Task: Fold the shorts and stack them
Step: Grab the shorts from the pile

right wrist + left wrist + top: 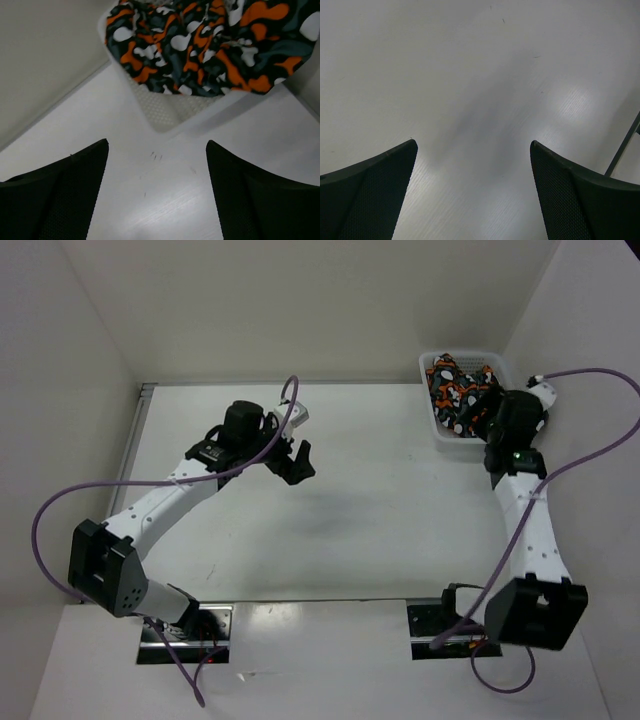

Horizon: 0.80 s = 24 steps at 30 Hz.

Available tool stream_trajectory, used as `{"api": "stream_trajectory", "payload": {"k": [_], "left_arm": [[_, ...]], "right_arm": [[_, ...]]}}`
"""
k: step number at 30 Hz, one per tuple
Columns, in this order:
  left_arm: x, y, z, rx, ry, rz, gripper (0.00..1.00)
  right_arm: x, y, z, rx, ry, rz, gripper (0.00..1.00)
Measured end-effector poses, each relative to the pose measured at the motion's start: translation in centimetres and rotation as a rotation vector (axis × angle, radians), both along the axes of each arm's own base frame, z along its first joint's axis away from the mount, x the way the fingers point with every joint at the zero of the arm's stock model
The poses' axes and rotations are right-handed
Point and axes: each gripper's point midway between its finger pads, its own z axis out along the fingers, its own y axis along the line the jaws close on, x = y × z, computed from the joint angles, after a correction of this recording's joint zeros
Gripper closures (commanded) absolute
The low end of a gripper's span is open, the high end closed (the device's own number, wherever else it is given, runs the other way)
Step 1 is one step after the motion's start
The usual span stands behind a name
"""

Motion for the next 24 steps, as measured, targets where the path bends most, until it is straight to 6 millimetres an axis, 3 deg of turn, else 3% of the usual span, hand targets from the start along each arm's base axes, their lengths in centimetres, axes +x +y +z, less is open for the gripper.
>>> {"api": "stream_trajectory", "payload": {"k": [2, 3, 7, 10, 11, 13, 16, 20, 24], "left_arm": [[0.0, 0.1, 0.0, 0.001, -0.001, 0.002, 0.00], [0.0, 0.1, 0.0, 0.002, -0.001, 0.004, 0.00], [0.1, 0.4, 0.2, 0.004, -0.006, 0.014, 0.00], [0.1, 0.8, 0.4, 0.007, -0.010, 0.027, 0.00], [0.2, 1.0, 0.5, 0.009, -0.010, 0.033, 0.00], [0.3, 1.4, 0.8, 0.010, -0.017, 0.047, 0.00], [0.3, 1.8, 1.2, 0.009, -0.026, 0.059, 0.00], [0.3, 2.2, 1.3, 0.011, -0.024, 0.069, 0.00], [0.0, 2.4, 1.4, 0.010, -0.029, 0.072, 0.00]], "right_arm": [[1.6, -3.5, -0.6, 0.046, 0.024, -0.055, 0.00], [2.7, -4.6, -1.0, 0.065, 0.038, -0.075, 0.00], [8.0, -6.1, -4.6, 0.115, 0.153, -0.095, 0.00], [10.0, -6.9, -8.3, 0.154, 0.231, -0.118, 0.07], [9.9, -7.2, -9.7, 0.168, 0.264, -0.132, 0.15], [9.6, -8.2, -12.1, 0.192, 0.317, -0.171, 0.21], [9.4, -9.7, -14.1, 0.207, 0.357, -0.227, 0.35], [10.1, -10.9, -14.1, 0.197, 0.348, -0.270, 0.62], [10.0, -11.5, -14.6, 0.176, 0.362, -0.304, 1.00]]}}
